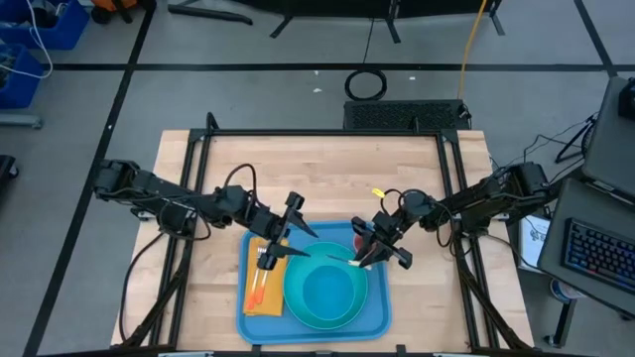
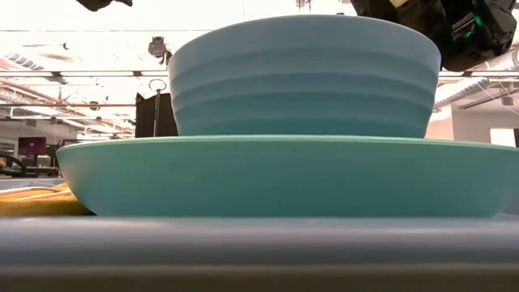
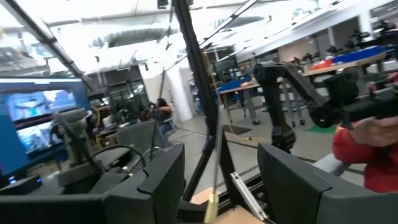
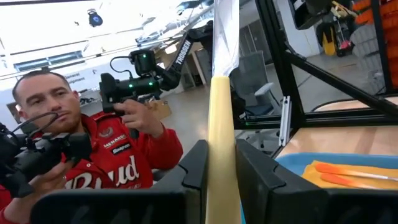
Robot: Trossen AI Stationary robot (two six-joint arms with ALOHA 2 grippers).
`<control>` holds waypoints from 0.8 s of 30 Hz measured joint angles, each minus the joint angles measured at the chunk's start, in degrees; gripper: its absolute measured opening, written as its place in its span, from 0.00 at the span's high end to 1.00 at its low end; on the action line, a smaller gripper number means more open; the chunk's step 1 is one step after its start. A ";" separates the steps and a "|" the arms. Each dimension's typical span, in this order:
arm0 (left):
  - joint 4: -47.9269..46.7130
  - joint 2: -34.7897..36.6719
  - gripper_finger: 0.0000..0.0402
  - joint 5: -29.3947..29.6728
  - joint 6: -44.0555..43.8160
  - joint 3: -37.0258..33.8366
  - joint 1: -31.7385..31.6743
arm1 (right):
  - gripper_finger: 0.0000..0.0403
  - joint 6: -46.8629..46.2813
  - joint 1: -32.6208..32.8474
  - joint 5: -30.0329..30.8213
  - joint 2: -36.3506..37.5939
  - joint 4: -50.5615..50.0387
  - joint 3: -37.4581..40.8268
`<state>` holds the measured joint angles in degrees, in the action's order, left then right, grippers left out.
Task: Set up tray
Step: Put the white table knife on the top of the yellow table napkin to the right of the orange spoon
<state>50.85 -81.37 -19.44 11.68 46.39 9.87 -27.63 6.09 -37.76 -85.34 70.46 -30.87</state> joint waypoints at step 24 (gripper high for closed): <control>3.21 -2.00 0.49 2.56 -1.41 0.00 0.39 | 0.89 -1.14 -0.42 7.62 0.00 -2.94 0.07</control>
<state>54.06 -83.37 -16.88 10.28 46.39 10.26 -28.76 5.67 -30.14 -85.34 67.52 -30.81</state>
